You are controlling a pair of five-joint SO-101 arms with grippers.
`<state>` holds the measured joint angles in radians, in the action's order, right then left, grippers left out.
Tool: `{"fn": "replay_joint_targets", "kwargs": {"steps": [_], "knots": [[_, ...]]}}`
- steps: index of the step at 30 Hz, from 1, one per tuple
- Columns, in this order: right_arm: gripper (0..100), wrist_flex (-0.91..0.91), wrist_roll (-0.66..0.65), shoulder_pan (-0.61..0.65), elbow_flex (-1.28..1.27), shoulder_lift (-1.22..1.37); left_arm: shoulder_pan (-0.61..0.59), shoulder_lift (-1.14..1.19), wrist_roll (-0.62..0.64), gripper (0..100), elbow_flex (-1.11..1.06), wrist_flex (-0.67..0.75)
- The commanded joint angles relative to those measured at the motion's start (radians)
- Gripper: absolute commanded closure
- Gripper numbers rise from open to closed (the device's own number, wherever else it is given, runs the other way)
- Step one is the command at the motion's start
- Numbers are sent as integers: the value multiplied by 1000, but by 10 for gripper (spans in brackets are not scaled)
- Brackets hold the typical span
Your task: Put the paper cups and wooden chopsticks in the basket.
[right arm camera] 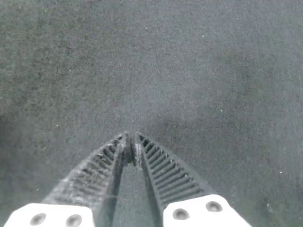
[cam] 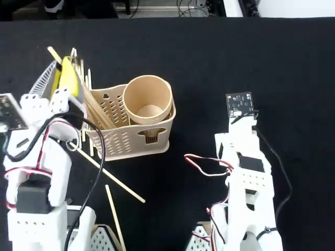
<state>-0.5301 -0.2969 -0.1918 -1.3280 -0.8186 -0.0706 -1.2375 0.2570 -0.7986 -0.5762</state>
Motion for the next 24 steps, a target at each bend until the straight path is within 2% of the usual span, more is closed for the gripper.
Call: {"fn": "replay_joint_targets", "kwargs": {"steps": [1, 4, 8, 11, 18, 24], "knots": [[984, 15, 2, 15, 4, -22, 2, -9, 135, 690, 87, -209], [984, 15, 2, 15, 4, -22, -64, 0, 176, 716, 173, -330], [984, 15, 2, 15, 4, -22, -323, 38, 331, 722, 194, -440], [984, 15, 2, 15, 4, -22, -430, 150, 334, 722, 174, -531], [984, 15, 2, 15, 4, -19, -404, 580, 338, 701, 70, -509], [984, 15, 2, 17, 4, -21, -398, 936, 341, 702, 127, -506]]}}
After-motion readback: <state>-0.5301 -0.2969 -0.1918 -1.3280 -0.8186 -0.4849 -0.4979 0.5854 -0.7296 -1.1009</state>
